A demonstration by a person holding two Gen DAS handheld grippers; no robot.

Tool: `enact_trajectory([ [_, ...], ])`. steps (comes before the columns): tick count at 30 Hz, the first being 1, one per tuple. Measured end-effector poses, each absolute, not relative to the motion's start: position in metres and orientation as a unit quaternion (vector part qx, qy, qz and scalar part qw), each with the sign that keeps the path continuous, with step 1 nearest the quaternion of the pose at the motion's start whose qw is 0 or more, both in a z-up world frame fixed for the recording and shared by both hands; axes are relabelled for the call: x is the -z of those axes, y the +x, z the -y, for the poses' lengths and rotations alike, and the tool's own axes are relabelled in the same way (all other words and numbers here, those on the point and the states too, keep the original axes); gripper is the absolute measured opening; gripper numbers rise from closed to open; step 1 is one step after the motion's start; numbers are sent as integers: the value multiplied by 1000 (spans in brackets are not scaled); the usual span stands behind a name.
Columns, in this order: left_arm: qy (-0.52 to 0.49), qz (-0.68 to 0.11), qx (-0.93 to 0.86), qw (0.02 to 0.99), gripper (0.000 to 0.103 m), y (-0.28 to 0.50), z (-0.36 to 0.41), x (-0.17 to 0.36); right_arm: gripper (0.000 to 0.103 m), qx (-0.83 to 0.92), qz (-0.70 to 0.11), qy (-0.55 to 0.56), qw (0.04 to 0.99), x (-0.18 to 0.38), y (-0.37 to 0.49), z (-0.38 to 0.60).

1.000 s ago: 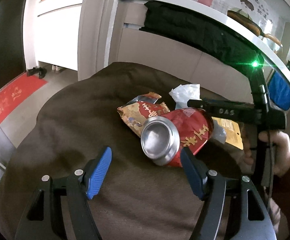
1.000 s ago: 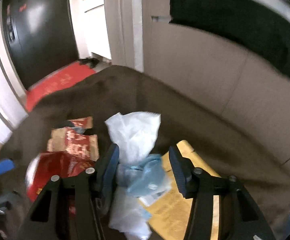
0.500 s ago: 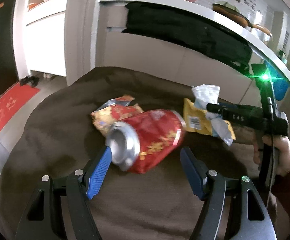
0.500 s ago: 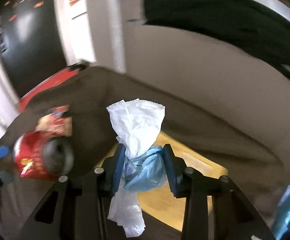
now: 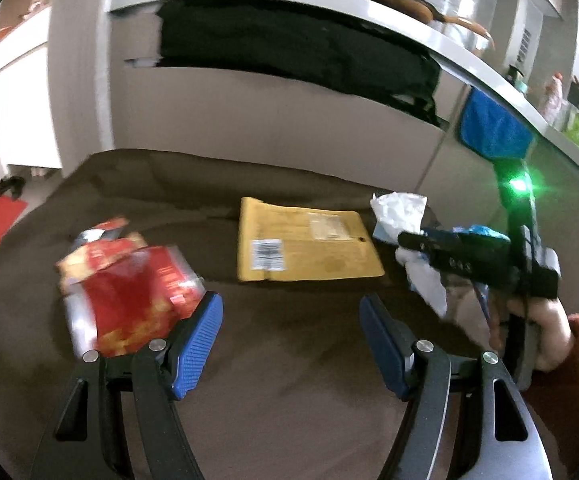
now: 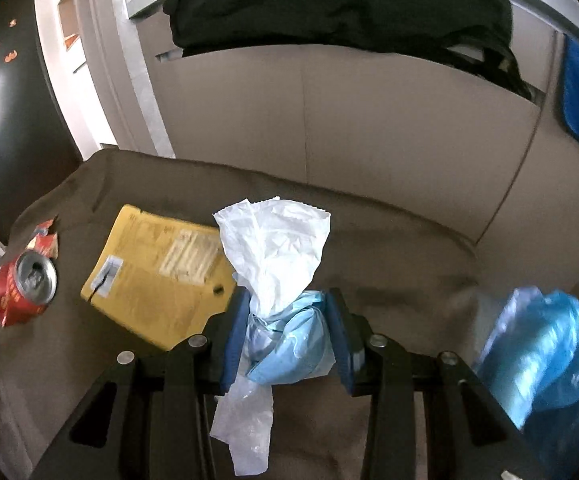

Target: Collect trash

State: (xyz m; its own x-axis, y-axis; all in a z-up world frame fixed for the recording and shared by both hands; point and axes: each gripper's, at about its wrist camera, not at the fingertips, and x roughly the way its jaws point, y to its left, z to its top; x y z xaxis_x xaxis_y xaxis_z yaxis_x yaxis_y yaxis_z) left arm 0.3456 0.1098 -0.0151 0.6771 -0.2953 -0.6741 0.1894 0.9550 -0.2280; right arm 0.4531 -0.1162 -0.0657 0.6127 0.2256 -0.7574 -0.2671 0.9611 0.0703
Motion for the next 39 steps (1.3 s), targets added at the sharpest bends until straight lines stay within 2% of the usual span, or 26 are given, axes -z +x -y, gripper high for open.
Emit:
enact_trajectory([
  [5, -72, -371, 151, 913, 71, 381, -91, 20, 36, -151, -419, -8, 895, 68, 415, 131],
  [12, -94, -354, 91, 926, 71, 442, -100, 35, 37, -157, -400, 12, 903, 73, 364, 138],
  [21, -103, -402, 60, 908, 71, 491, -106, 63, 41, -154, -386, 12, 909, 76, 335, 132],
  [26, -125, -410, 67, 901, 71, 498, -112, 72, 42, -155, -389, 18, 908, 76, 333, 132],
  [34, -41, -421, 110, 899, 71, 480, -94, 73, 42, -159, -391, 25, 906, 75, 331, 132],
  [39, -51, -421, 107, 899, 71, 483, -95, 72, 43, -157, -391, 14, 907, 74, 329, 126],
])
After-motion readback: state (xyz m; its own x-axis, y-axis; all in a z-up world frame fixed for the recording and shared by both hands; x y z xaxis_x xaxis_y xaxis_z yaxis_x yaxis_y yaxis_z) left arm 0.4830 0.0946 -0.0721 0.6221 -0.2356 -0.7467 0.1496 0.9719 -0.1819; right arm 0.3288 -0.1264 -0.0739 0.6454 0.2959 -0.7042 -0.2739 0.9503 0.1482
